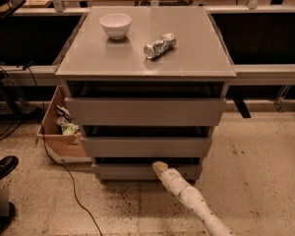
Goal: Close bottom drawer
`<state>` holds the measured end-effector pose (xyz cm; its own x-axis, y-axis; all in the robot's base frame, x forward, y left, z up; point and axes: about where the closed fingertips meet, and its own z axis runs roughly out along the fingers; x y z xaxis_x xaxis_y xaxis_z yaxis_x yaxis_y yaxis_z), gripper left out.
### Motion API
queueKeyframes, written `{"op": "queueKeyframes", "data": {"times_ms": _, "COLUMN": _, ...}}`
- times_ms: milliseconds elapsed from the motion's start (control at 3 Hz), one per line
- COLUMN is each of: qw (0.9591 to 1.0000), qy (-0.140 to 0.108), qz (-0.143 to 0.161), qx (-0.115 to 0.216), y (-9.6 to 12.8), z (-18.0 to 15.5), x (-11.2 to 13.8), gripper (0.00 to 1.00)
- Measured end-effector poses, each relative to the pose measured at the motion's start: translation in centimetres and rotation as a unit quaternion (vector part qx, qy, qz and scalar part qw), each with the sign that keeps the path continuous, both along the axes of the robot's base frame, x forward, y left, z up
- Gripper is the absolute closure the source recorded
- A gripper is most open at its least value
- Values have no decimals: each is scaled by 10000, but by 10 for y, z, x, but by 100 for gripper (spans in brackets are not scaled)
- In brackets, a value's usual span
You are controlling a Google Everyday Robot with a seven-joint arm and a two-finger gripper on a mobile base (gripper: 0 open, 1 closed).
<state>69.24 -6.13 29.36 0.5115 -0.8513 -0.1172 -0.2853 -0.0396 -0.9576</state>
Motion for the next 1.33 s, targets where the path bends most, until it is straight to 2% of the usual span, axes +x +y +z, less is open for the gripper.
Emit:
{"op": "queueKeyframes", "data": {"times_ms": 333, "qw": 9995, "qy": 54, "qz": 275, "qx": -149, "y": 11, "z": 16, "x": -14, "gripper": 100}}
{"op": "queueKeyframes", "data": {"times_ms": 667, "qw": 9995, "qy": 54, "qz": 275, "qx": -149, "y": 11, "z": 16, "x": -14, "gripper": 100}}
{"op": "queueKeyframes", "data": {"times_ms": 1000, "qw": 9978, "qy": 160, "qz": 477, "qx": -429, "y": 9, "z": 7, "x": -18, "gripper": 100}}
{"op": "queueKeyframes", "data": {"times_ms": 1333, "qw": 9940, "qy": 535, "qz": 583, "qx": -761, "y": -18, "z": 4, "x": -31, "gripper": 100}}
